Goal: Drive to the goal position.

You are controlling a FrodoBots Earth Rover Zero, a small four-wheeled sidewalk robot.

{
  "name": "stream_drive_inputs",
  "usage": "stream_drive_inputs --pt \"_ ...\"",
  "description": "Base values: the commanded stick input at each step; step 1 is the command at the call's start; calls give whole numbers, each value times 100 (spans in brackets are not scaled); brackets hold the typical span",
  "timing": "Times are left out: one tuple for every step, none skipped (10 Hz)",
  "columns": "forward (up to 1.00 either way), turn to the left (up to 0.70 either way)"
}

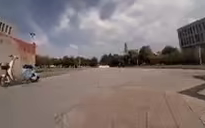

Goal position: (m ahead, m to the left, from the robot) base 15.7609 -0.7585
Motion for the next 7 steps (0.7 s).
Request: stream_drive_inputs --pt "100 0" --pt "100 0" --pt "100 0" --pt "100 0" --pt "100 0" --pt "100 0" --pt "100 0"
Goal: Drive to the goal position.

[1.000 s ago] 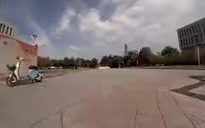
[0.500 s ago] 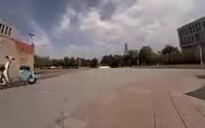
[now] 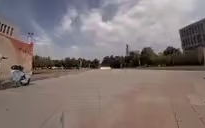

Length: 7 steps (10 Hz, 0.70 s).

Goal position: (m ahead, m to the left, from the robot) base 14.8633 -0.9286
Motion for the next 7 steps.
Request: stream_drive_inputs --pt "100 0" --pt "100 0" --pt "100 0" --pt "100 0" --pt "100 0" --pt "100 0" --pt "100 0"
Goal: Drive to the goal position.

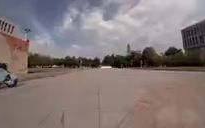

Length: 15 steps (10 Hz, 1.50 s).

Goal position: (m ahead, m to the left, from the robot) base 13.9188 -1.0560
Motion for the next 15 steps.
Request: stream_drive_inputs --pt "100 0" --pt "100 0" --pt "100 0" --pt "100 0" --pt "100 0" --pt "100 0" --pt "100 0" --pt "100 0" --pt "100 0" --pt "100 0" --pt "100 0" --pt "100 0" --pt "100 0" --pt "100 0" --pt "100 0"
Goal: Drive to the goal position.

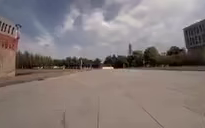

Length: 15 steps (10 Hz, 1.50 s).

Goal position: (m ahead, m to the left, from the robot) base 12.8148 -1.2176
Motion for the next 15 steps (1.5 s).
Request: stream_drive_inputs --pt "100 0" --pt "100 0" --pt "100 0" --pt "100 0" --pt "100 0" --pt "100 0" --pt "100 0" --pt "100 0" --pt "100 0" --pt "100 0" --pt "100 0" --pt "100 0" --pt "100 0" --pt "100 0" --pt "100 0"
